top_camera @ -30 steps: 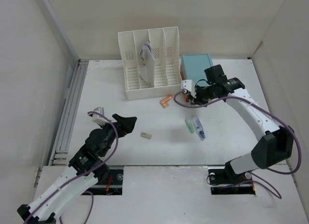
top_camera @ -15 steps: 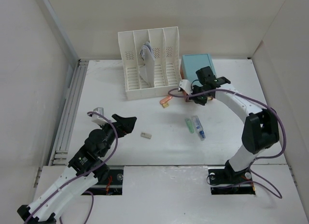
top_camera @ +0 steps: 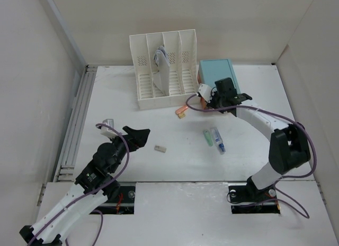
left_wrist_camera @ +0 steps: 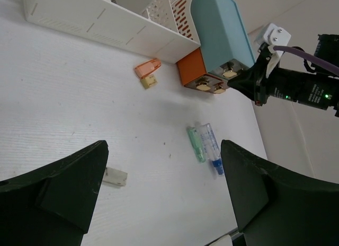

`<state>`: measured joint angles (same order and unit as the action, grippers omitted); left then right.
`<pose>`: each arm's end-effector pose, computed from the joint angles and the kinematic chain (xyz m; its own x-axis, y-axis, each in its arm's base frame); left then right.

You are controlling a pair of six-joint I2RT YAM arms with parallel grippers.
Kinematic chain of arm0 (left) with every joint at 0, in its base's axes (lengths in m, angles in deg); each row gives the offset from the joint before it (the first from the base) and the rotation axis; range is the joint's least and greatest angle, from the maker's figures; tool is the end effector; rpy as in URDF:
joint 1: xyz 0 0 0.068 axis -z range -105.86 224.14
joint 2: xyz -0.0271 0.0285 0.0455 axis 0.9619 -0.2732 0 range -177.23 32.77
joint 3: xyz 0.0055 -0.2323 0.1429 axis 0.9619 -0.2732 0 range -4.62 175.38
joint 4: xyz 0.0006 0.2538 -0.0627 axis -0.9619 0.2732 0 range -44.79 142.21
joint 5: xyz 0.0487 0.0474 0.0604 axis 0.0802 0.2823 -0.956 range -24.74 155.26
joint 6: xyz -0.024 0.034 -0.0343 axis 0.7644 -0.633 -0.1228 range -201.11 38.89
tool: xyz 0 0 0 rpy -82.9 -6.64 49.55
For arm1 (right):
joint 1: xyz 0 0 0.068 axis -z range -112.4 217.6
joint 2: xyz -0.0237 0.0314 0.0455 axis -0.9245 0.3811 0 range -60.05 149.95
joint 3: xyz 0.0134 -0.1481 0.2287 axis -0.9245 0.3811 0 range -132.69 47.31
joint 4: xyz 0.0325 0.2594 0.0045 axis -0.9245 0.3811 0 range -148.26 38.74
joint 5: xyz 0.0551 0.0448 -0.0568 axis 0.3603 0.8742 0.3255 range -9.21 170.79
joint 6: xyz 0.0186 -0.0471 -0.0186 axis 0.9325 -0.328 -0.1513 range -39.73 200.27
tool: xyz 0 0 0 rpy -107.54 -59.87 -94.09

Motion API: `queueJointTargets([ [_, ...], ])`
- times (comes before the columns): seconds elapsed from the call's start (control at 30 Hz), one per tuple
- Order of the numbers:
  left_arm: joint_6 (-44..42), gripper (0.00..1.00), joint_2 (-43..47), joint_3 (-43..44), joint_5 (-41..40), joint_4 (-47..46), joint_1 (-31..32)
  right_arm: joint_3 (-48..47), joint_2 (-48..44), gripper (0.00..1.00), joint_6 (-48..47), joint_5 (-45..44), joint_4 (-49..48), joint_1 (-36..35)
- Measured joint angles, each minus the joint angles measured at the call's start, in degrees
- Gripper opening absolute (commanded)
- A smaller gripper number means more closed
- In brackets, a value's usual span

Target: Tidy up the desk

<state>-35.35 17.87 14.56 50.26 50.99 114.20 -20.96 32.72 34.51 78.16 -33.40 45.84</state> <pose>0.0925 -0.0658 0.2567 -0.3173 -0.6373 -0.7022 0.2812 0.6440 -0.7115 0.3275 0.1289 0.2470 -0.2464 -0.8689 -0.4294 -0.7439 0.4535 -0.4909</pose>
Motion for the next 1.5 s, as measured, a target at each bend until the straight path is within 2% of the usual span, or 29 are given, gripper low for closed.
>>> queueJointTargets([
  [0.07,0.02,0.84,0.02,-0.02,0.11,-0.04,0.00,1.97,-2.62,0.00,0.37,0.90,0.04,-0.11],
  [0.1,0.02,0.86,0.02,-0.15,0.33,-0.37,0.00,2.95,-4.57,0.07,0.57,1.73,-0.02,-0.11],
  [0.13,0.04,0.86,0.04,-0.50,0.68,-0.92,0.00,4.00,-7.04,0.23,1.03,2.67,-0.02,-0.11],
  [0.17,0.09,0.86,0.04,-0.90,1.09,-1.42,0.00,4.96,-9.64,0.83,1.77,3.17,-0.15,-0.11],
  [0.2,0.13,0.86,0.00,-1.36,1.49,-1.77,0.00,6.54,-12.92,1.00,3.39,3.32,-1.75,-0.11],
  [0.3,0.20,0.86,-1.01,-2.62,2.62,-3.45,0.00,11.91,-23.87,1.00,9.25,2.08,-7.19,0.07],
  [0.37,0.22,0.86,-2.29,-2.82,3.32,-4.09,0.00,13.38,-28.13,0.87,15.10,1.22,-9.60,0.42],
  [0.4,0.22,0.86,-2.91,-2.84,3.61,-4.44,0.00,13.46,-28.79,0.84,18.16,1.03,-10.40,0.92],
  [0.63,0.22,0.86,-3.78,-2.86,4.79,-6.88,0.00,14.56,-22.95,0.81,36.63,2.34,-12.04,9.29],
  [0.8,0.22,0.86,-3.21,-2.86,5.09,-6.84,0.00,14.43,-16.52,0.77,44.19,3.80,-12.66,13.14],
  [1.0,0.22,0.86,-1.92,-2.86,5.07,-6.71,0.00,11.82,-8.66,0.73,49.16,5.62,-14.32,15.43],
  [1.2,0.22,0.86,-1.90,-2.86,5.09,-6.49,0.00,10.86,-5.88,0.66,50.86,5.62,-17.44,15.43],
  [1.27,0.22,0.86,-1.90,-2.86,5.09,-6.36,0.00,10.60,-5.66,0.60,51.12,5.31,-18.73,15.43],
  [1.3,0.22,0.86,-1.90,-2.86,5.09,-6.36,0.00,10.58,-5.66,0.51,51.30,4.96,-19.02,15.43],
  [1.4,0.22,0.86,-1.90,-2.86,5.09,-6.38,0.00,10.60,-5.64,0.37,51.65,3.69,-19.17,15.50],
  [1.5,0.22,0.86,-1.90,-2.86,5.09,-6.38,0.00,10.80,-5.68,0.33,51.60,3.61,-19.39,15.58],
])
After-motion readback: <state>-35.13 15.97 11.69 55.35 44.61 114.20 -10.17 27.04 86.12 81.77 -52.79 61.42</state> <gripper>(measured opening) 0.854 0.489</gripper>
